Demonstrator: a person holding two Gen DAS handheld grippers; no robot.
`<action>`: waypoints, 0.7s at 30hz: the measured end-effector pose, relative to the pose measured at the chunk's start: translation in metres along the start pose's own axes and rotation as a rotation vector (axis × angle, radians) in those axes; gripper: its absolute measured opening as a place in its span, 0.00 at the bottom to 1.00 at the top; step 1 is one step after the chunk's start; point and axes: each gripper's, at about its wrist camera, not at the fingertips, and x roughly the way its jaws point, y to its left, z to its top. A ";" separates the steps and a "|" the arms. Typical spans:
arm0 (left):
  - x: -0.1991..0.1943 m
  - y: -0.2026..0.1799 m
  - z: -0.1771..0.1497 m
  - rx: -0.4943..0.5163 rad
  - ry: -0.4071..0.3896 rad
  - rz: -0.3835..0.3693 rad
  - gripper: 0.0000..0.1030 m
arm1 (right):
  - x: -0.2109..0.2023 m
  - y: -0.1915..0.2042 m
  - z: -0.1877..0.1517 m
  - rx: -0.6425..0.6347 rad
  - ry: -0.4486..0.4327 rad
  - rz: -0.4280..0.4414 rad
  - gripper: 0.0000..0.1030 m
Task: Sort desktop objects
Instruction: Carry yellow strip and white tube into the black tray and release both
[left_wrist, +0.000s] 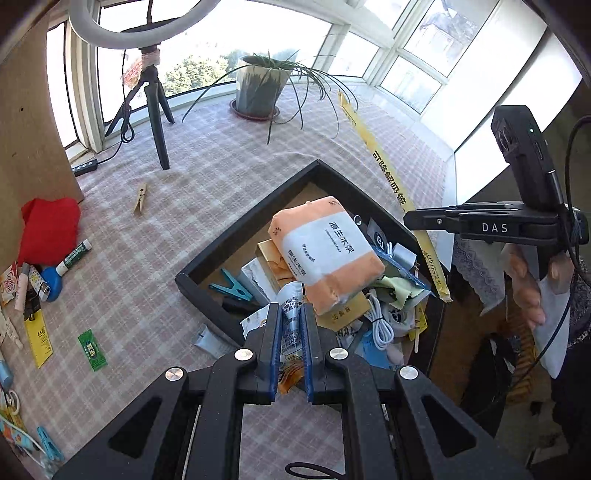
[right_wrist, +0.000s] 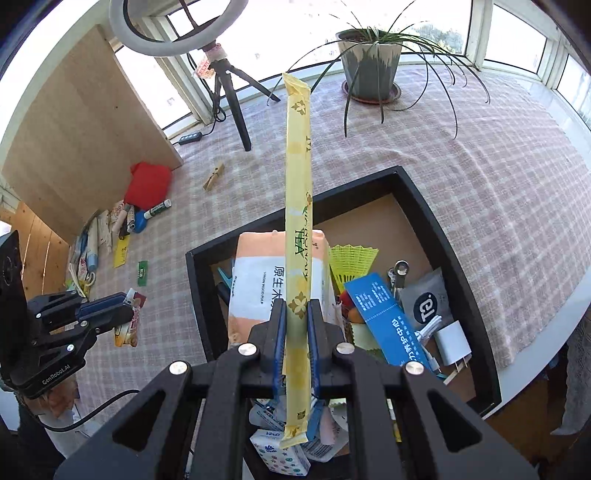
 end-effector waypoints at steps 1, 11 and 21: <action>0.004 -0.011 0.000 0.021 0.009 -0.012 0.09 | 0.000 -0.010 -0.005 0.015 0.002 -0.018 0.11; 0.044 -0.092 0.000 0.155 0.090 -0.091 0.09 | 0.020 -0.060 -0.035 0.044 0.083 -0.131 0.11; 0.051 -0.126 0.002 0.246 0.092 -0.058 0.35 | 0.020 -0.070 -0.034 0.085 0.061 -0.117 0.35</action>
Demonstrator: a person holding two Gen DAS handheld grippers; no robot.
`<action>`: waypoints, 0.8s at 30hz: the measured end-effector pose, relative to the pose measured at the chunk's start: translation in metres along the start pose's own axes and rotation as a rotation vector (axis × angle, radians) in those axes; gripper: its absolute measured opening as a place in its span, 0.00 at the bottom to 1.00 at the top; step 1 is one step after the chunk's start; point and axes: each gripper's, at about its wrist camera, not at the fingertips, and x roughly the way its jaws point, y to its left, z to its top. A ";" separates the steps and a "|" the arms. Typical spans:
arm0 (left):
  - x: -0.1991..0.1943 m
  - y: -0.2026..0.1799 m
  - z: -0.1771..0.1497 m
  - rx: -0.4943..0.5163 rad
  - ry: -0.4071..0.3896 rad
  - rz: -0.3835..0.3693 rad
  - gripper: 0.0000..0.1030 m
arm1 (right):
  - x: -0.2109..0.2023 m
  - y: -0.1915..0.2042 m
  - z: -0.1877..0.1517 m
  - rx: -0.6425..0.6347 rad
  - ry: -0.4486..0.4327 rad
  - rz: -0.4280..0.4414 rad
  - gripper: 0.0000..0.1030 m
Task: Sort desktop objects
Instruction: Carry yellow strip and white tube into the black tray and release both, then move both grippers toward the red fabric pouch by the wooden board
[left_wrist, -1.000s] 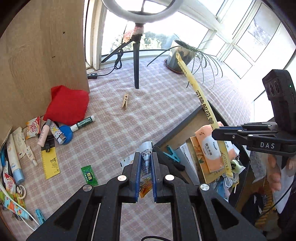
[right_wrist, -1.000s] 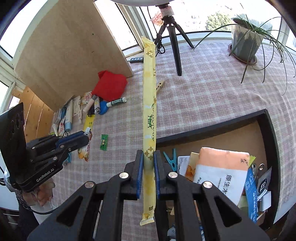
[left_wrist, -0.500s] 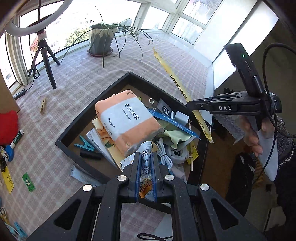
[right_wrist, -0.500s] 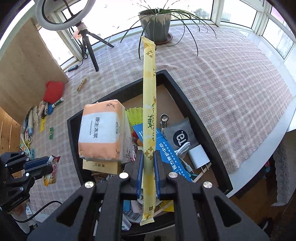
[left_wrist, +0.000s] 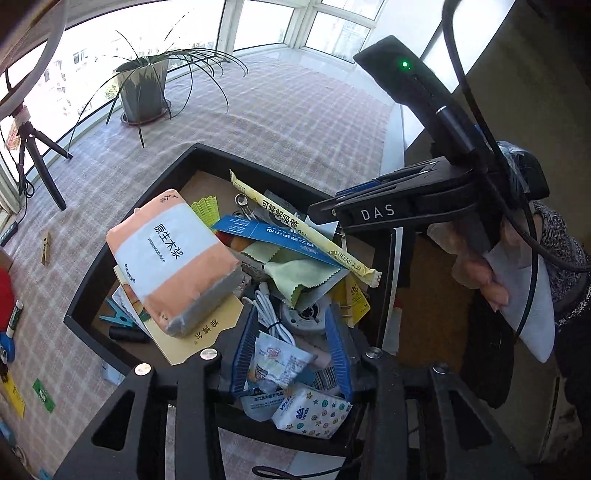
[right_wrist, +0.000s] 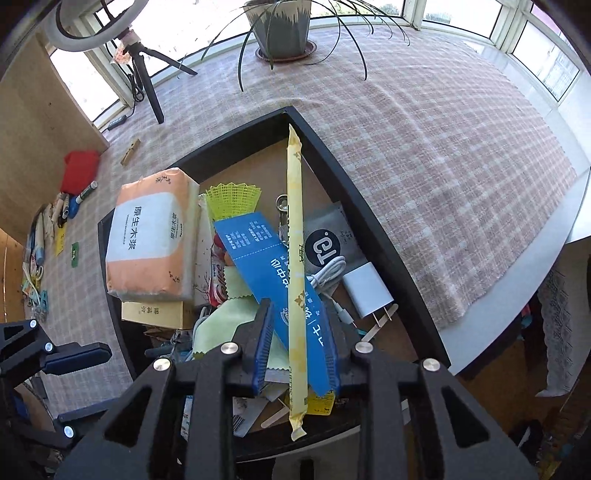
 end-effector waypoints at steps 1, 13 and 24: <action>-0.001 0.001 0.000 -0.002 0.000 0.001 0.35 | -0.001 0.000 0.001 0.006 -0.003 0.010 0.36; -0.020 0.044 -0.008 -0.092 -0.025 0.050 0.35 | -0.003 0.028 0.015 -0.018 -0.011 0.062 0.36; -0.053 0.145 -0.027 -0.272 -0.063 0.168 0.35 | -0.002 0.101 0.049 -0.102 -0.027 0.134 0.37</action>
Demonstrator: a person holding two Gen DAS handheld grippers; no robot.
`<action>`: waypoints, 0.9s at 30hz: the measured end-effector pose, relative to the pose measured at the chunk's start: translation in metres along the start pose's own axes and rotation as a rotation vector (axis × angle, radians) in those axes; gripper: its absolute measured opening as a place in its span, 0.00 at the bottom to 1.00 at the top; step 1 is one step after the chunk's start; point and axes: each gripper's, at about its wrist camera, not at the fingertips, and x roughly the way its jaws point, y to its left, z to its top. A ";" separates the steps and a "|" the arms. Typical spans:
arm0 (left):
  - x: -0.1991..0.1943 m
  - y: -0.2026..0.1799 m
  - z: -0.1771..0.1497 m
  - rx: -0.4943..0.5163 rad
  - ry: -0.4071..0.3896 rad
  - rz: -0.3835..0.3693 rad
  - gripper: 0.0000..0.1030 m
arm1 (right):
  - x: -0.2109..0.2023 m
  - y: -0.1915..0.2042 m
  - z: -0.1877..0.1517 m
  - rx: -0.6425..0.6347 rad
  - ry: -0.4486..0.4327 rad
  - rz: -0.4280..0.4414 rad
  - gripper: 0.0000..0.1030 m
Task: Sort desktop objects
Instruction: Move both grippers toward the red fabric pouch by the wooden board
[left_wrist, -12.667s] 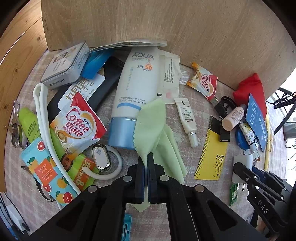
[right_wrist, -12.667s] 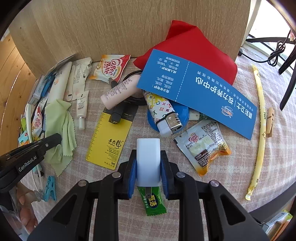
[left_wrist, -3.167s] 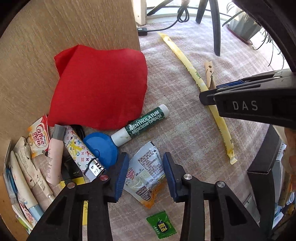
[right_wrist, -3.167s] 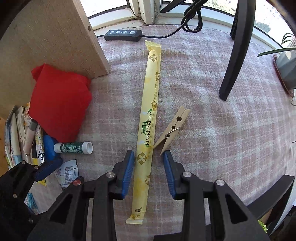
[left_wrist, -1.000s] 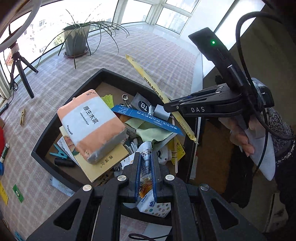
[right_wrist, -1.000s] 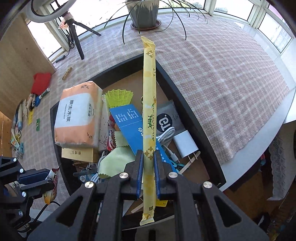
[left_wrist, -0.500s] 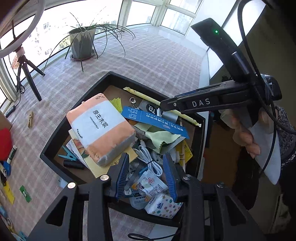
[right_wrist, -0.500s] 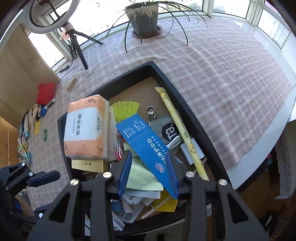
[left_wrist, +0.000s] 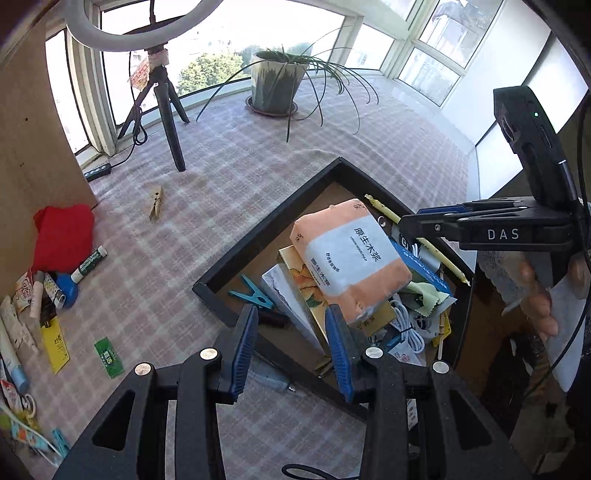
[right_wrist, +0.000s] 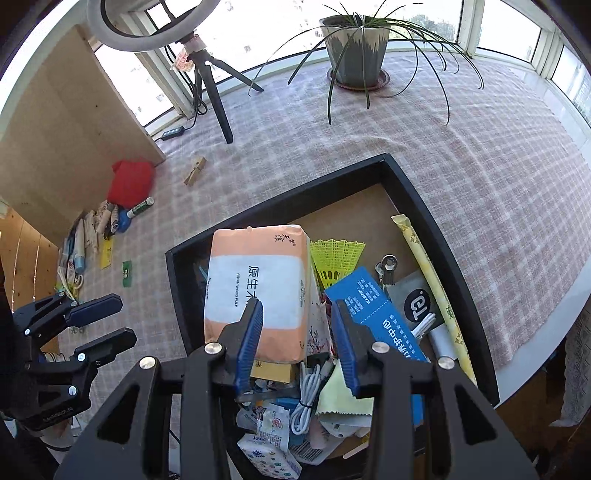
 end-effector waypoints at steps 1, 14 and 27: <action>-0.002 0.012 0.001 -0.017 -0.005 0.015 0.35 | 0.002 0.009 0.006 -0.013 -0.002 0.008 0.38; -0.006 0.166 0.021 -0.230 -0.018 0.191 0.35 | 0.062 0.139 0.087 -0.141 0.034 0.122 0.44; 0.025 0.295 0.049 -0.409 -0.055 0.313 0.35 | 0.187 0.221 0.151 -0.020 0.123 0.239 0.50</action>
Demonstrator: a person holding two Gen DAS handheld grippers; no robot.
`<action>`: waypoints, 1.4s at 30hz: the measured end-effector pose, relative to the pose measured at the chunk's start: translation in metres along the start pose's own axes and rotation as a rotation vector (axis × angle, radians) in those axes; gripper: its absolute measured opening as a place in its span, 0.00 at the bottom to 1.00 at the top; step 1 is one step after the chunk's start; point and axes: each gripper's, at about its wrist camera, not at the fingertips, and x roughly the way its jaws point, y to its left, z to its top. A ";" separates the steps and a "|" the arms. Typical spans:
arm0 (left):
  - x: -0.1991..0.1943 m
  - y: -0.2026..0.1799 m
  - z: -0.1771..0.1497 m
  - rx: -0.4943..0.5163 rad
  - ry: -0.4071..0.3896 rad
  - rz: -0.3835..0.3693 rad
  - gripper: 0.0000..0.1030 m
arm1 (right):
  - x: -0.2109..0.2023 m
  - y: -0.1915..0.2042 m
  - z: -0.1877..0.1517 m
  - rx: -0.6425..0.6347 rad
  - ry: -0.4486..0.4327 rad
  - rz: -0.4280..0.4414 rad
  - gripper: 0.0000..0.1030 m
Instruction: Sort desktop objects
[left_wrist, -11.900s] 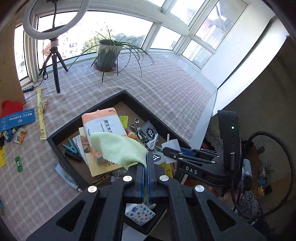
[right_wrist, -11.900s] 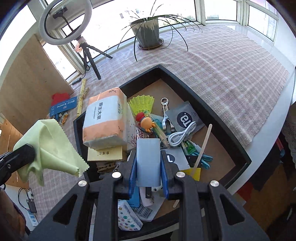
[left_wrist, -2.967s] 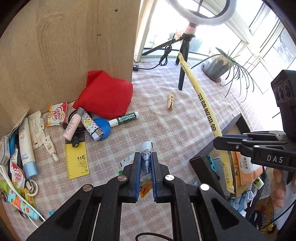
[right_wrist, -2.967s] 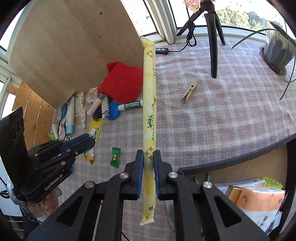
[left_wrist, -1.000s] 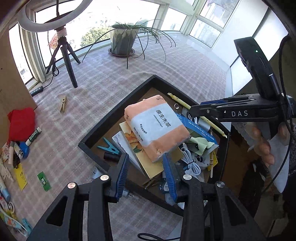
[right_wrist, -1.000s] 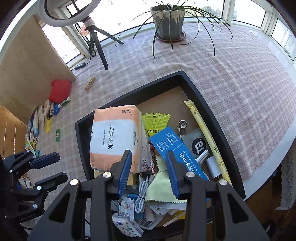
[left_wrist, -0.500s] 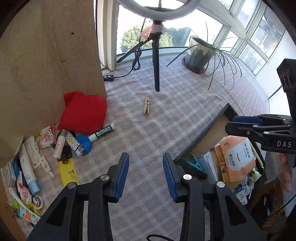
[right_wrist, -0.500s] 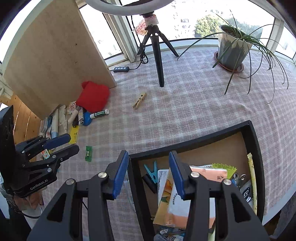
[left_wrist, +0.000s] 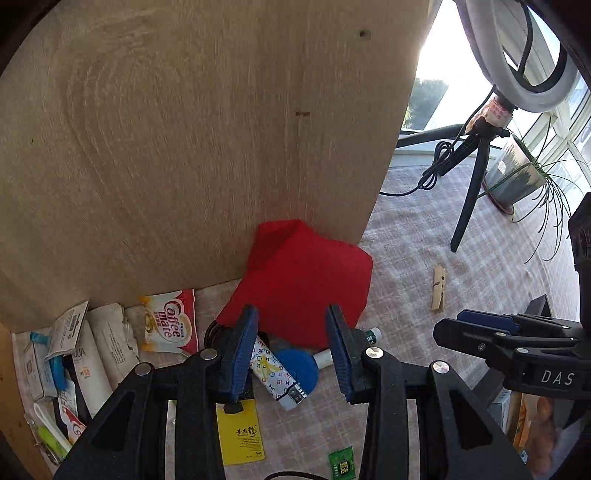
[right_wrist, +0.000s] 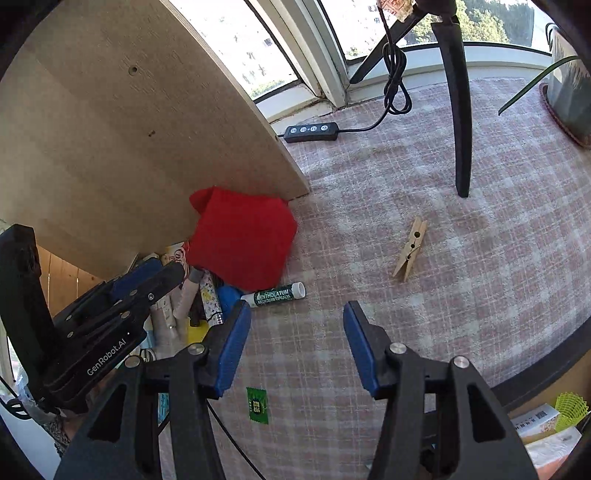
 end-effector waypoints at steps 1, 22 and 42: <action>0.005 0.003 0.003 -0.005 -0.006 0.000 0.35 | 0.009 0.002 0.004 0.007 0.001 0.007 0.50; 0.058 0.025 0.004 -0.071 0.067 -0.114 0.33 | 0.084 0.000 0.020 0.124 0.067 0.183 0.39; 0.021 -0.027 -0.103 -0.064 0.160 -0.236 0.32 | 0.049 -0.004 -0.066 0.046 0.104 0.103 0.35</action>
